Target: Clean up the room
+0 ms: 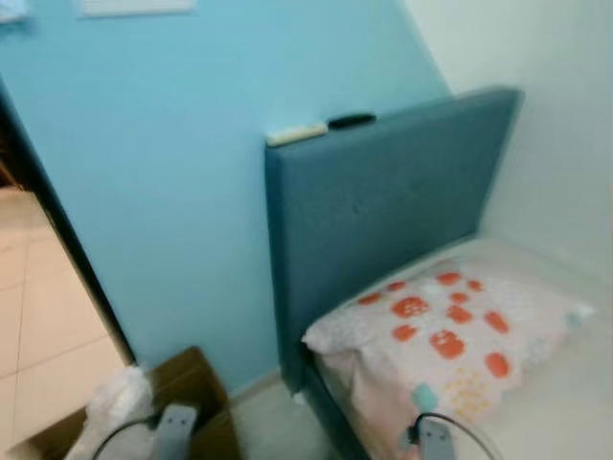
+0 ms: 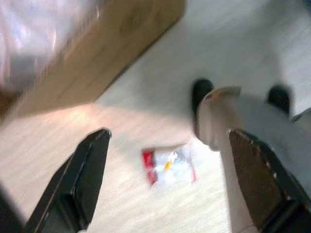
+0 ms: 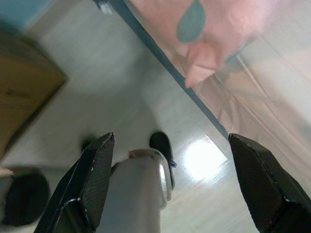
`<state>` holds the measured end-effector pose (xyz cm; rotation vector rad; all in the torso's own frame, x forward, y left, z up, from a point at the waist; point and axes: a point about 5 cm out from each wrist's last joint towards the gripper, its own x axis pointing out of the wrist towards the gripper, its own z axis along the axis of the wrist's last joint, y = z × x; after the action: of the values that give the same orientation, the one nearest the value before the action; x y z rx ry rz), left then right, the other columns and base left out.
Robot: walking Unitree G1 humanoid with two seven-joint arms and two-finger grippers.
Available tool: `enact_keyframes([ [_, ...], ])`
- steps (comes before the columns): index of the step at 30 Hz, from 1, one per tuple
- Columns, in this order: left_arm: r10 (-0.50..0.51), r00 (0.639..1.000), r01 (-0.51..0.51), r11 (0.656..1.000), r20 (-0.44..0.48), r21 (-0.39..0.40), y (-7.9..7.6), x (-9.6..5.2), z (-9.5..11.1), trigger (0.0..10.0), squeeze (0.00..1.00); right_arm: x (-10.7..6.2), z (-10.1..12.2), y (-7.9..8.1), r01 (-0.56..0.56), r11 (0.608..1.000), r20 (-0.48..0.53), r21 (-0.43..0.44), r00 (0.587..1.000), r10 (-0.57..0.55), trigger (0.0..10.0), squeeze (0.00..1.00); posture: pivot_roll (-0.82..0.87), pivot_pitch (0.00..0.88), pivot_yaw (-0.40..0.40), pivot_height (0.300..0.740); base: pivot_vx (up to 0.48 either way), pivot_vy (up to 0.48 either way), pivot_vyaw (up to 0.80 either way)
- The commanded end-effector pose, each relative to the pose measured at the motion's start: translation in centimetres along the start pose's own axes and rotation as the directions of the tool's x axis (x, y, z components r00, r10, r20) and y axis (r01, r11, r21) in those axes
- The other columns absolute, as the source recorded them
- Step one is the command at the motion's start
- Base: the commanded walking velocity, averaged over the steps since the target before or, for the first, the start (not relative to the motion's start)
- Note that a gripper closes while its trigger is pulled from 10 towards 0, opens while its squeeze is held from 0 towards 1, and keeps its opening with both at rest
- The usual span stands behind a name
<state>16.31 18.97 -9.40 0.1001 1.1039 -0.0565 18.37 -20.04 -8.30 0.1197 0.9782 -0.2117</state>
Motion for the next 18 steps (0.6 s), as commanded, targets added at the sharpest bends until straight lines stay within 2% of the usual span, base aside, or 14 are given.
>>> enact_keyframes([
  [1,0.001,0.999,-0.002,1.0,0.037,0.021,0.13,0.07,1.32,10.0,0.0,-0.15,-1.15,-0.25,0.013,0.999,-0.032,0.029,0.999,-0.012,10.0,0.0,0.03,0.0,-0.002,0.715,-0.439,0.0,0.0],
  [18,-0.015,0.999,0.014,1.0,0.034,0.02,-0.42,0.11,1.16,10.0,0.0,-0.11,-0.62,-0.53,0.021,0.998,-0.004,0.06,1.0,-0.021,10.0,0.0,0.02,0.0,-0.006,0.715,-0.439,0.0,0.0],
])
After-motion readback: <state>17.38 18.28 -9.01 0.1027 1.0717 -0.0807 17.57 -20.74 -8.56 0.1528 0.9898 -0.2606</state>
